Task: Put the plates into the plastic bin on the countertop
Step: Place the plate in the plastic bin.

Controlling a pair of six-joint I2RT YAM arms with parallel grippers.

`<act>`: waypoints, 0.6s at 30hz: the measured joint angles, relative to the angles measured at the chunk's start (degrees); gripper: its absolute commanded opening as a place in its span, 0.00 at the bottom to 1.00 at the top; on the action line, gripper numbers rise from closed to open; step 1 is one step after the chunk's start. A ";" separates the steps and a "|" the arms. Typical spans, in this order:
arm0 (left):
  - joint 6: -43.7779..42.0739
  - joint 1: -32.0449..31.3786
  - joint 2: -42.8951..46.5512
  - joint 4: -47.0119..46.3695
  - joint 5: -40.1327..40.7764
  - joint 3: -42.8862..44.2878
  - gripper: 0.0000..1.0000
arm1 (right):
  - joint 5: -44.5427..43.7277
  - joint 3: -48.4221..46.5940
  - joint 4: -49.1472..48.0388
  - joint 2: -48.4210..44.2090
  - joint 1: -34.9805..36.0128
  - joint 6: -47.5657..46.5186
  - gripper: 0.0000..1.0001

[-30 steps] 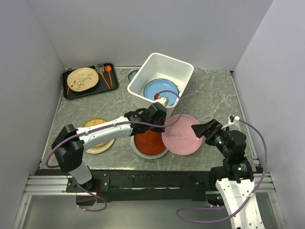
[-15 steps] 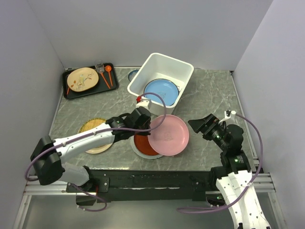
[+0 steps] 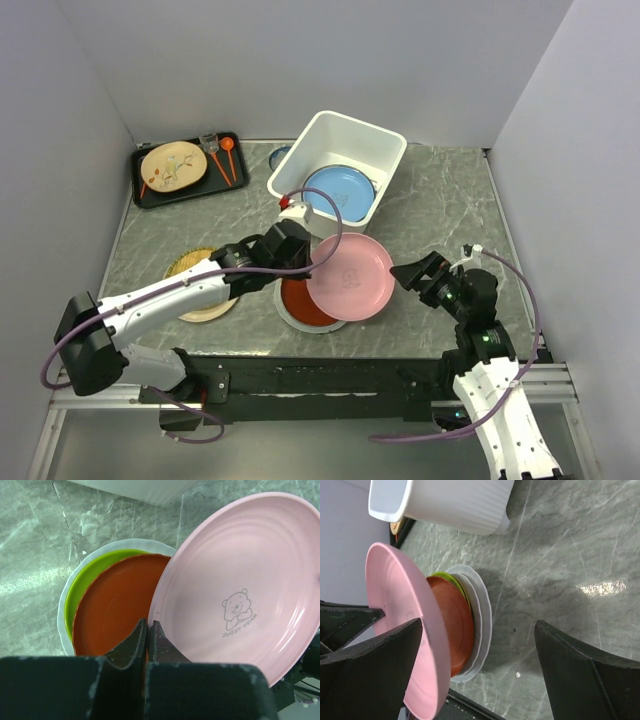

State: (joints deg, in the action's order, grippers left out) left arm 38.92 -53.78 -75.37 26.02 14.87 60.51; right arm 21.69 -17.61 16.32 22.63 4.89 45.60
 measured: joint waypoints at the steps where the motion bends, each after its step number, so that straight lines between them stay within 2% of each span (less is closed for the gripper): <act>1: -0.35 0.09 -0.42 0.04 0.02 0.37 0.01 | -0.04 0.02 0.02 -0.02 0.00 -0.02 1.00; 12: -2.14 3.30 -2.38 0.00 -0.57 3.52 0.01 | -1.01 -0.02 -0.07 1.33 0.00 -0.48 1.00; 18: -3.50 6.21 -2.86 0.04 -1.31 4.90 0.01 | -1.01 -0.02 0.17 -3.93 0.00 0.07 1.00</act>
State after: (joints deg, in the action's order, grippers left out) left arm 35.42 -47.57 -78.24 26.06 13.56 65.41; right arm 20.69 -17.63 16.49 18.70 4.89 45.67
